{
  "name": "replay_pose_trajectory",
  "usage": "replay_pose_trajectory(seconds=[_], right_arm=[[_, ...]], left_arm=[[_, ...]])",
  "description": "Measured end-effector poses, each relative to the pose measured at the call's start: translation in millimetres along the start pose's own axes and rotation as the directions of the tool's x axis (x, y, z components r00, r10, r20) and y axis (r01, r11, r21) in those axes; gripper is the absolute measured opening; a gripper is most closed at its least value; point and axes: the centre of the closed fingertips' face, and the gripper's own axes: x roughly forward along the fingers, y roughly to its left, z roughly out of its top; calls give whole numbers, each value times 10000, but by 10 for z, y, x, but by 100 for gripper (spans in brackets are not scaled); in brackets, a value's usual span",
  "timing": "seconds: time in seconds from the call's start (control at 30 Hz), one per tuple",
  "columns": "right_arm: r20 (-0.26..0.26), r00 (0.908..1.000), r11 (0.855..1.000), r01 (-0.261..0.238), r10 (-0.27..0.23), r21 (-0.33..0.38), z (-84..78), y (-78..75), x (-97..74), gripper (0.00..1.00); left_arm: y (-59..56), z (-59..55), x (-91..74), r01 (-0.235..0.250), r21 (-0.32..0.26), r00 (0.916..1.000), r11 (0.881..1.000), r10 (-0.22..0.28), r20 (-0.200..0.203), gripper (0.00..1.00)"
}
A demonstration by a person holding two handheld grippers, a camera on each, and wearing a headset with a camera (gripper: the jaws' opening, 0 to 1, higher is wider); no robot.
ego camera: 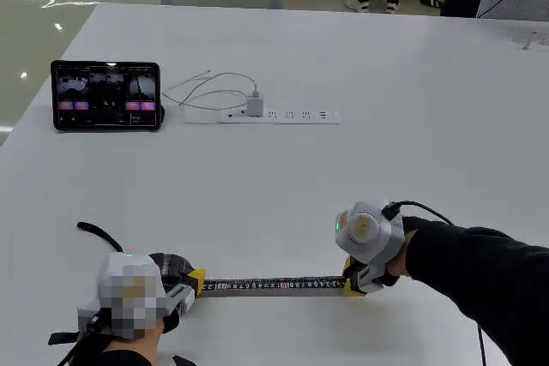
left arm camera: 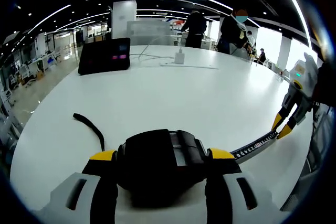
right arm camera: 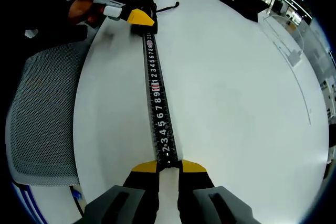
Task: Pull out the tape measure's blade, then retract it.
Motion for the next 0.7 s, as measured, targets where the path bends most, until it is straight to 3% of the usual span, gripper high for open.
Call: replay_pose_trajectory(seconds=[0.23,0.27,0.3,0.37,0.53,0.7], right_arm=[[-128,9999,9996,-63,66,258,10,0,2,9],[-60,10000,9962,11,-6,874,29,2,6,9],[-117,9999,9948,35,-23,1013,20,-6,-4,9],[-78,10000,9987,21,-17,507,21,2,-3,9],[-65,9999,9966,104,-99,823,27,-7,3,9],[-38,9998,9984,188,-187,535,34,3,9,9]], left_arm=[[-7,3,3,20,-11,10000,10000,-20,-24,63],[-9,2,3,30,-12,10000,10000,-30,-31,63],[-9,2,5,38,-21,10000,10000,-38,-35,63],[-12,0,4,97,-28,9999,9999,-97,-41,64],[-12,-4,6,118,-18,9999,9999,-118,-76,64],[-13,-3,7,126,-16,9999,9999,-127,-71,64]])
